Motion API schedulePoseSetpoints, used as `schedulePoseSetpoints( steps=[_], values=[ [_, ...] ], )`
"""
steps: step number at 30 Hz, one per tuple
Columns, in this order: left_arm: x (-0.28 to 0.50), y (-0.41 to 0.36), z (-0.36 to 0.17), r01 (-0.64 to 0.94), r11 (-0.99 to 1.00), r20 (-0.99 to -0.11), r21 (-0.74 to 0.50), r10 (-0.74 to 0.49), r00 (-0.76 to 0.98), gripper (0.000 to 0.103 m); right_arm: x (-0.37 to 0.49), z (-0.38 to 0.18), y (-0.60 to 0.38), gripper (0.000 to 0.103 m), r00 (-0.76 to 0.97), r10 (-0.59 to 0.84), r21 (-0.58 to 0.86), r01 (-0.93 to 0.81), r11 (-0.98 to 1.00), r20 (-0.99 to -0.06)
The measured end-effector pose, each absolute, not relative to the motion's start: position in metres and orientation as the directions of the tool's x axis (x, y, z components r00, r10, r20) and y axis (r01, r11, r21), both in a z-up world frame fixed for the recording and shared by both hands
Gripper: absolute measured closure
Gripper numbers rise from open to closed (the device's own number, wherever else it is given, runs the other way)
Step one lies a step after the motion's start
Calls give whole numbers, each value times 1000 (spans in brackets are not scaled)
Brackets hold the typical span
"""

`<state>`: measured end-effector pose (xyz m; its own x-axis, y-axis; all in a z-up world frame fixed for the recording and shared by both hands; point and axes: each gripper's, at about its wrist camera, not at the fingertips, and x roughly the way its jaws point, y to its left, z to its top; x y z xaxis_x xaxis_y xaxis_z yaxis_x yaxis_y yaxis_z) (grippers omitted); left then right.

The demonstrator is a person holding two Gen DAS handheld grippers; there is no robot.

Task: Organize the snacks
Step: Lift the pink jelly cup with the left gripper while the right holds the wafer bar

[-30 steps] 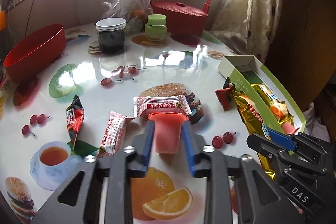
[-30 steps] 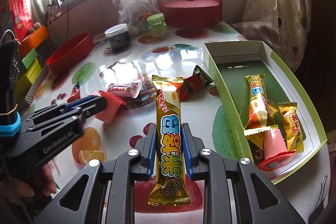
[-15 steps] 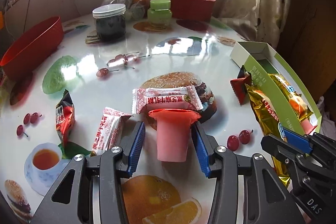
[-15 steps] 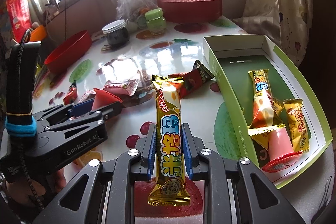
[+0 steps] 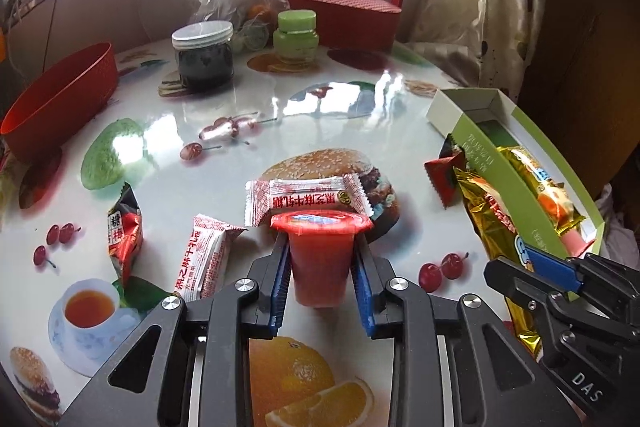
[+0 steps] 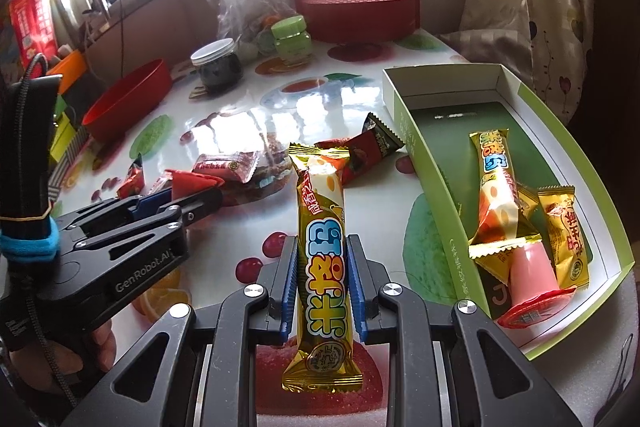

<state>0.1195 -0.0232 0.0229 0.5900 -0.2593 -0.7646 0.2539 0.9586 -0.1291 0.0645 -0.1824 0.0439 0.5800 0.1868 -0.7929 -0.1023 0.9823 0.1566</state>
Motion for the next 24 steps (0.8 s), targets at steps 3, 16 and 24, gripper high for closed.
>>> schedulePoseSetpoints(
  steps=[3, 16, 24],
  values=[
    [116, -23, 27, 260, 957, -757, -132, -266, 596, 73, 63, 46, -183, 81, 587, 188, 156, -105, 982, -788],
    [106, -26, 44, 277, 951, -727, -139, -288, 624, 73, 53, 56, -184, 81, 606, 192, 160, -107, 981, -772],
    [95, -37, 64, 320, 938, -693, -129, -317, 648, 73, 45, 68, -195, 81, 629, 187, 164, -95, 982, -754]
  ],
)
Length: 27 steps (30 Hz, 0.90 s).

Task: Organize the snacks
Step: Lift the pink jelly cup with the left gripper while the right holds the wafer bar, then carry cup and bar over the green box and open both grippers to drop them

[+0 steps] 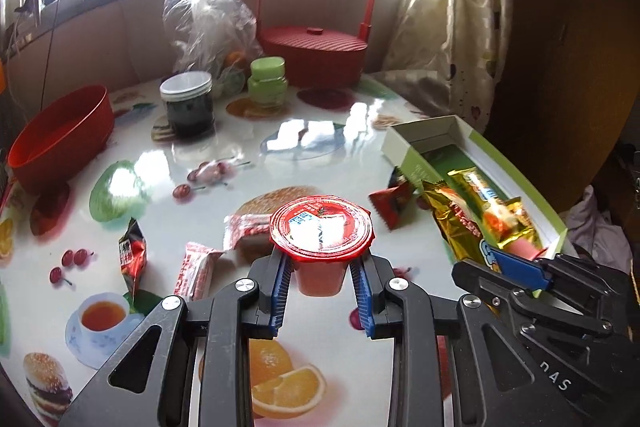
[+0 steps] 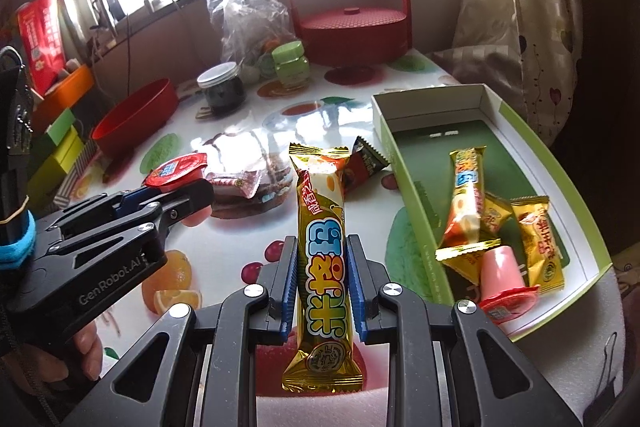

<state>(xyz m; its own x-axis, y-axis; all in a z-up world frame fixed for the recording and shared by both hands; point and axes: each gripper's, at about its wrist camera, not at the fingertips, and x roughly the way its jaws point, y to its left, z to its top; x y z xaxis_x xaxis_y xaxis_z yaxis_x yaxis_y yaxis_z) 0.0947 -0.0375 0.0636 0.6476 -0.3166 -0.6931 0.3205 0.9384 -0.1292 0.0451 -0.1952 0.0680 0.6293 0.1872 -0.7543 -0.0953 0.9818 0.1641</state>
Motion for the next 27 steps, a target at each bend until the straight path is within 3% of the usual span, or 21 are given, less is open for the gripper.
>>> schedulePoseSetpoints(
  steps=[27],
  values=[
    [96, -121, 82, 480, 860, -680, -175, -458, 572, 73, 28, 88, -279, 81, 683, 52, 128, 61, 990, -729]
  ],
)
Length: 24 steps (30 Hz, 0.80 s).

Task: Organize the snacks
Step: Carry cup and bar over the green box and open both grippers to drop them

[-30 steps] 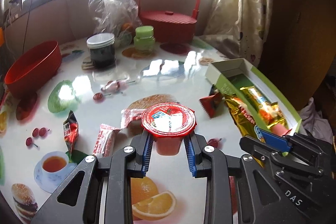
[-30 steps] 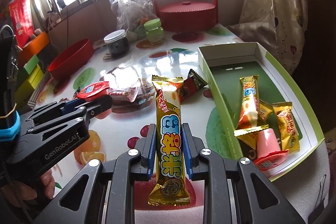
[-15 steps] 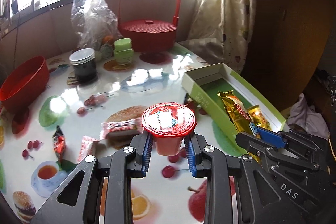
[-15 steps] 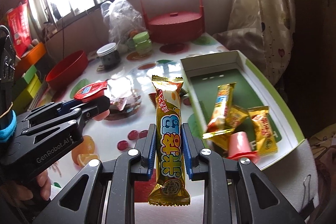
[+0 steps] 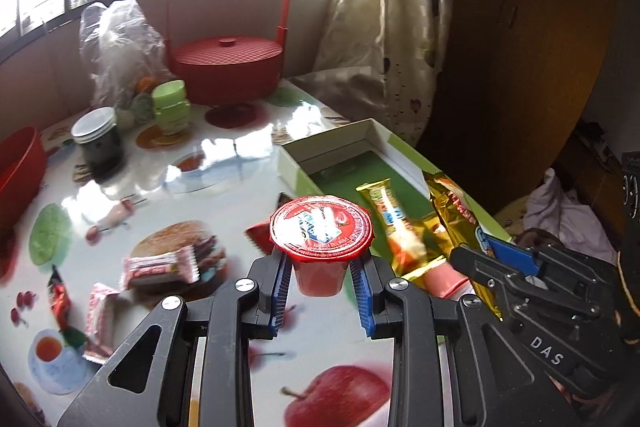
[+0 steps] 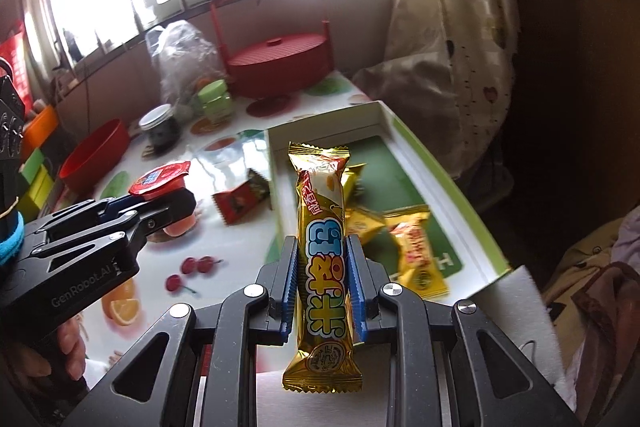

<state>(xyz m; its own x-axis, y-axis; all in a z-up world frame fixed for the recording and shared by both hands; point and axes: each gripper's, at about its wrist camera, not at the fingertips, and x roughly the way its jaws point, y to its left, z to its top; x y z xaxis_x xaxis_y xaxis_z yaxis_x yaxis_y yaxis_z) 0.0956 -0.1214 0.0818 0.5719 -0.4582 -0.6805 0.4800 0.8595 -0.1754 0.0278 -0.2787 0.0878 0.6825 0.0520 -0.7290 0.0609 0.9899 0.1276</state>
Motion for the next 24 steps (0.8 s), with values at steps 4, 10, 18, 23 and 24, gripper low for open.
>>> schedulePoseSetpoints(
  steps=[4, 10, 18, 23, 24],
  values=[
    [99, -135, 80, 493, 849, -686, -191, -475, 552, 73, 29, 84, -292, 81, 674, 34, 119, 80, 990, -738],
    [106, -154, 74, 509, 833, -696, -215, -497, 518, 73, 32, 77, -312, 81, 661, 12, 120, 119, 986, -750],
    [112, -174, 63, 525, 822, -718, -219, -501, 484, 73, 39, 65, -328, 81, 638, -5, 113, 144, 983, -770],
    [116, -183, 57, 527, 821, -728, -219, -497, 471, 73, 43, 61, -331, 81, 628, -13, 100, 144, 985, -778],
    [117, -185, 56, 528, 821, -731, -217, -495, 470, 73, 44, 60, -332, 81, 629, -12, 101, 143, 985, -777]
  ],
)
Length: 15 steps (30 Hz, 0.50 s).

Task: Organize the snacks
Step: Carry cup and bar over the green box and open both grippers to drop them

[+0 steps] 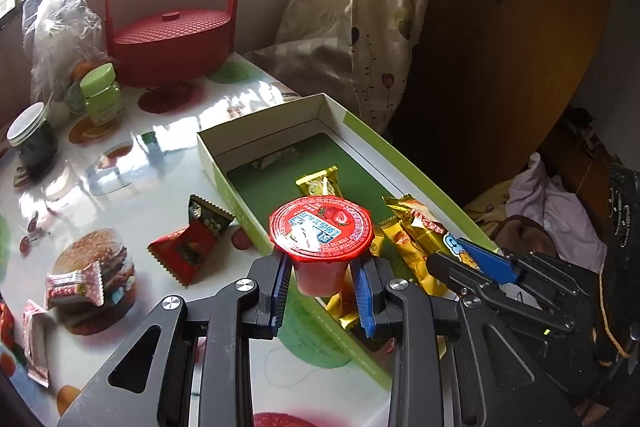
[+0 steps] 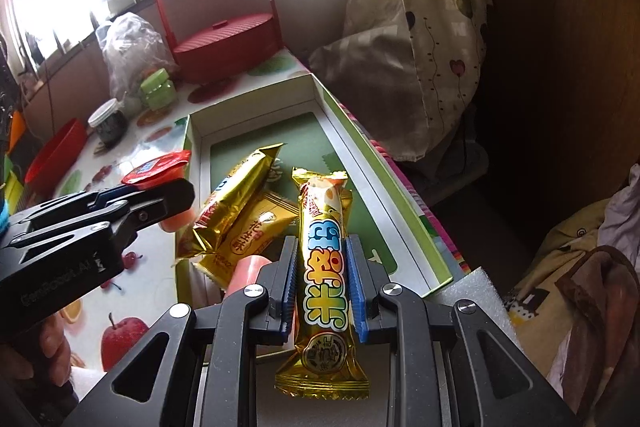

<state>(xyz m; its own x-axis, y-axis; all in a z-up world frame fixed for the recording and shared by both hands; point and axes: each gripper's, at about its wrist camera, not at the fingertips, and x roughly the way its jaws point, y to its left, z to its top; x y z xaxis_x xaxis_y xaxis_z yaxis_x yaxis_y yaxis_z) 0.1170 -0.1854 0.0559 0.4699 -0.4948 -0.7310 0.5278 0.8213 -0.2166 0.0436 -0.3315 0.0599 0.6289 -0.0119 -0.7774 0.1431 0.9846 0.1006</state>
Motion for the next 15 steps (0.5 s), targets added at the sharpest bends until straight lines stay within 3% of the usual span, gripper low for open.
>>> schedulePoseSetpoints(
  steps=[15],
  values=[
    [127, -202, 39, 530, 818, -762, -225, -487, 427, 73, 50, 55, -329, 81, 629, -23, 81, 137, 987, -777]
  ],
)
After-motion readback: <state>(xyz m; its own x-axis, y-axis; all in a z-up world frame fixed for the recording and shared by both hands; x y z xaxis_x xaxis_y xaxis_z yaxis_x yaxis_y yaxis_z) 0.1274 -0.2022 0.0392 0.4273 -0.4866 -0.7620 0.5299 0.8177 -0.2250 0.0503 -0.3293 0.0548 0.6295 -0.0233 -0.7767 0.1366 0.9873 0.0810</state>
